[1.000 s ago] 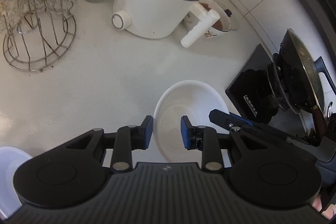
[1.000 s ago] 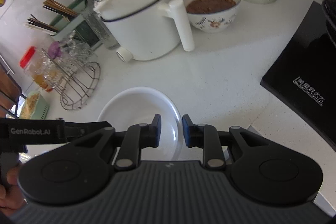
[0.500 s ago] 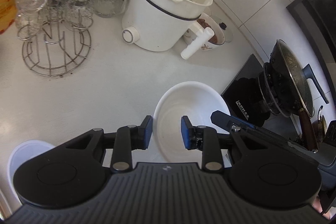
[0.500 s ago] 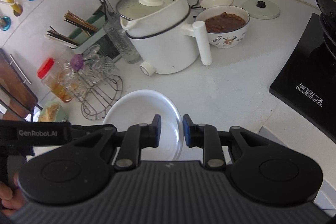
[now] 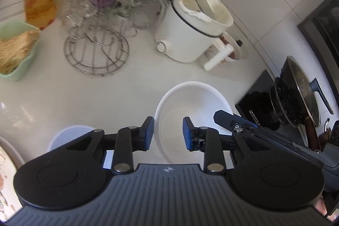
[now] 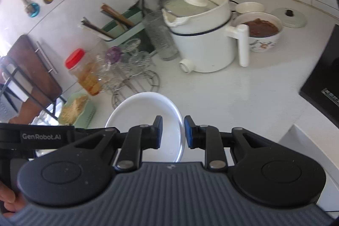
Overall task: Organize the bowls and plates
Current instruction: 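Lift the white bowl with both grippers and carry it toward the plate stack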
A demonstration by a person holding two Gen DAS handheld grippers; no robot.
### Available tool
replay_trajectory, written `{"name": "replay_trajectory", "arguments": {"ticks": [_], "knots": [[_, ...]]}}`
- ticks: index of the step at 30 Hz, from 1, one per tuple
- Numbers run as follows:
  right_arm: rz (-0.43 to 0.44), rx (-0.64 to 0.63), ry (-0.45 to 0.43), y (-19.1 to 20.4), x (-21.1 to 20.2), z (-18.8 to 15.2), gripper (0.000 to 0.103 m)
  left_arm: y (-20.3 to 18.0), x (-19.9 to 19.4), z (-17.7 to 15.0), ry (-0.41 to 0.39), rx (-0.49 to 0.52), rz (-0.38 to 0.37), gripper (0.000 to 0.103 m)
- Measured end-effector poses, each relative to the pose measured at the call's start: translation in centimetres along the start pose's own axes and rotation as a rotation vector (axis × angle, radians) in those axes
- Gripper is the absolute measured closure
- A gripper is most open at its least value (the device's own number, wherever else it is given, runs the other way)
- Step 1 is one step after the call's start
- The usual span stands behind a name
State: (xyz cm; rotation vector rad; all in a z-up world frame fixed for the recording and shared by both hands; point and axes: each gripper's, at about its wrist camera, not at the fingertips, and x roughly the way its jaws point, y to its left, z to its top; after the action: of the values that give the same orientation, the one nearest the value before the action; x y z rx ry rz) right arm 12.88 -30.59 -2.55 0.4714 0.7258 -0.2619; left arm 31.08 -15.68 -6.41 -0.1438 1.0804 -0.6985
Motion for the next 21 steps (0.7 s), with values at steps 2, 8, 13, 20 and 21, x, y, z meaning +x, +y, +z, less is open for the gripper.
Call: {"name": "replay_trajectory", "arguments": {"ticks": [2,8,13,20,21], "knots": [[0.014,-0.018,-0.003,0.8,0.1,0.0,0.077,0.7,-0.7,-0.1,-0.017,-0.015,0.010,0.070],[0.079,-0.078,-0.002,2.8,0.6,0.3,0.077,2.0,-2.8,-0.6,-0.080,-0.044,0.060,0.070],[0.145,-0.137,0.017,4.2,1.2,0.6,0.077,2.9,-4.9,-1.0,-0.151,-0.092,0.102,0.070],[0.216,-0.192,0.074,5.9,2.7,0.6,0.076,4.2,-6.4,-2.1,-0.194,-0.155,0.157,0.070],[0.225,-0.201,0.082,6.1,2.9,0.5,0.076,4.4,-6.5,-2.3,-0.196,-0.169,0.168,0.070]]}}
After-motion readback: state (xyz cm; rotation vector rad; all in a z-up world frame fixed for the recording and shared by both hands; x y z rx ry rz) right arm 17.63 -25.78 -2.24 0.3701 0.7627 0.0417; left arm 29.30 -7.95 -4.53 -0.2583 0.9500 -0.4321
